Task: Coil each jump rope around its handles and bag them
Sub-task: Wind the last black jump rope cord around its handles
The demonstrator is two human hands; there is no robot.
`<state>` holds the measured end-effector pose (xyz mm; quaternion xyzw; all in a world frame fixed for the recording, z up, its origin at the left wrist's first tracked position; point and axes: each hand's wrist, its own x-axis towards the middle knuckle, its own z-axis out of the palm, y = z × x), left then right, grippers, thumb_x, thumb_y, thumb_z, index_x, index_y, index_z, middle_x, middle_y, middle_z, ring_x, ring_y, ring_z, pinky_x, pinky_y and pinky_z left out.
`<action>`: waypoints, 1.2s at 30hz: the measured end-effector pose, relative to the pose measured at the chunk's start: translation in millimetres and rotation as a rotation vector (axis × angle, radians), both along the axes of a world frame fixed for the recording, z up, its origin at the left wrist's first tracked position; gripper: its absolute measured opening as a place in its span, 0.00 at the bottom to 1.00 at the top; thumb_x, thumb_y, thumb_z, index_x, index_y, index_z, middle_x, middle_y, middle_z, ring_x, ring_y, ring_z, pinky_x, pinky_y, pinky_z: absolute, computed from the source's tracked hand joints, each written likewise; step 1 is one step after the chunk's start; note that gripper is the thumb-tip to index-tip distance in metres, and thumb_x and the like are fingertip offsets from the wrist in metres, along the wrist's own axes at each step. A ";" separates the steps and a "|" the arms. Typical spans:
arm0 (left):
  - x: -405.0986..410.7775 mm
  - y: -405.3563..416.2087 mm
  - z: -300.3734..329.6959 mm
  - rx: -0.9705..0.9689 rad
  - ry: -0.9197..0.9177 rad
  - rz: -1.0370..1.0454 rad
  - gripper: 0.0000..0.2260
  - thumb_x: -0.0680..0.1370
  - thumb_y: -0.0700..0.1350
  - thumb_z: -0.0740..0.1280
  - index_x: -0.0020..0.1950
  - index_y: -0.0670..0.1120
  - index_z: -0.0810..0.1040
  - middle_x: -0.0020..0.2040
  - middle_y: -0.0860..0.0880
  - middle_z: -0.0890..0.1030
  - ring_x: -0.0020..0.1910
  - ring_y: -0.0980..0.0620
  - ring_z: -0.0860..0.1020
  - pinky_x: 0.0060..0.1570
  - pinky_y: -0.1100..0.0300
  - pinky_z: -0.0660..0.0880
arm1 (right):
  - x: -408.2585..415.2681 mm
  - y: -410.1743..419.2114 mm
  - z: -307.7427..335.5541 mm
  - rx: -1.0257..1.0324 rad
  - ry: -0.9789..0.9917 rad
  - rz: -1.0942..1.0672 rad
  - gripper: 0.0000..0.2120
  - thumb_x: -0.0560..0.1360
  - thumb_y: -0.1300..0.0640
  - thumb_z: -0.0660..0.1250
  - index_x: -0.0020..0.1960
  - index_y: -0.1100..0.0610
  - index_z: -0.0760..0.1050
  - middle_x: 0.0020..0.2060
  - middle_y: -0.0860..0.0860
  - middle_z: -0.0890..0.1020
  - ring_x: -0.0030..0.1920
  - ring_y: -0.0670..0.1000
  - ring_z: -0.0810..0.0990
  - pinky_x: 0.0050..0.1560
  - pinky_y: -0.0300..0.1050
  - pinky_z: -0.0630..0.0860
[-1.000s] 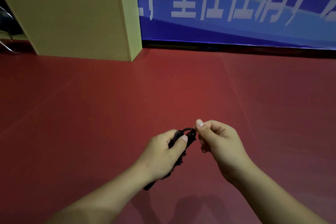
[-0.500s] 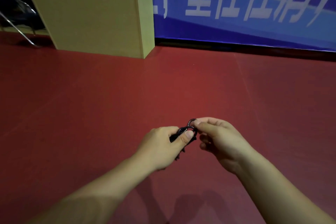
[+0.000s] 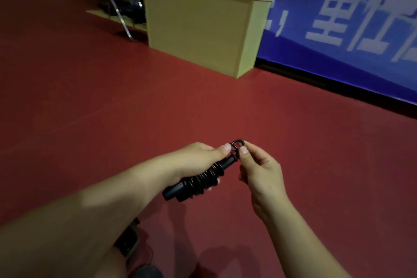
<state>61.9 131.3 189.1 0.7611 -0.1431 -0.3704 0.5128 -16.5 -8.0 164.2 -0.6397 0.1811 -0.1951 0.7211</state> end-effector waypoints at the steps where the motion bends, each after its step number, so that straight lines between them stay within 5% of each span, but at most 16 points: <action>1: 1.7 7.6 -1.4 -0.004 0.025 0.021 0.24 0.77 0.66 0.61 0.45 0.45 0.78 0.38 0.41 0.83 0.33 0.44 0.79 0.36 0.54 0.76 | 2.4 7.0 -5.3 0.006 0.004 0.049 0.07 0.78 0.58 0.67 0.53 0.53 0.83 0.29 0.48 0.74 0.28 0.48 0.65 0.31 0.43 0.66; 10: 33.3 92.3 -39.9 -0.074 0.218 0.317 0.26 0.79 0.65 0.57 0.51 0.42 0.76 0.40 0.42 0.81 0.33 0.45 0.79 0.33 0.56 0.76 | 41.4 83.5 -41.0 -0.139 0.132 0.325 0.08 0.79 0.55 0.66 0.55 0.49 0.81 0.37 0.47 0.82 0.32 0.49 0.71 0.34 0.43 0.72; 18: 23.5 185.2 -162.4 -0.304 0.559 0.879 0.26 0.79 0.65 0.59 0.46 0.42 0.77 0.36 0.43 0.81 0.31 0.45 0.79 0.30 0.58 0.76 | 69.3 165.7 -120.1 -0.194 0.348 0.605 0.09 0.79 0.52 0.64 0.59 0.49 0.77 0.40 0.47 0.83 0.34 0.48 0.74 0.35 0.41 0.75; 26: -24.2 256.1 -263.7 -0.318 0.603 1.318 0.17 0.81 0.59 0.60 0.58 0.49 0.81 0.51 0.45 0.86 0.50 0.44 0.84 0.56 0.45 0.79 | 80.4 238.7 -225.2 -0.170 0.558 0.829 0.08 0.80 0.53 0.63 0.57 0.50 0.78 0.41 0.46 0.83 0.32 0.44 0.76 0.35 0.40 0.74; 30: -50.4 273.1 -287.4 -0.217 0.511 1.404 0.13 0.77 0.51 0.65 0.61 0.51 0.77 0.54 0.45 0.84 0.49 0.46 0.84 0.49 0.48 0.81 | 75.6 259.7 -256.9 -0.187 0.597 0.909 0.06 0.80 0.51 0.63 0.55 0.46 0.78 0.43 0.45 0.84 0.33 0.40 0.78 0.36 0.36 0.76; 36: -74.9 284.7 -313.0 0.092 0.393 1.460 0.18 0.80 0.47 0.63 0.70 0.56 0.68 0.56 0.52 0.81 0.51 0.51 0.82 0.55 0.49 0.80 | 69.5 272.1 -288.3 -0.363 0.617 0.972 0.07 0.79 0.49 0.63 0.49 0.44 0.80 0.41 0.43 0.85 0.44 0.44 0.83 0.49 0.45 0.79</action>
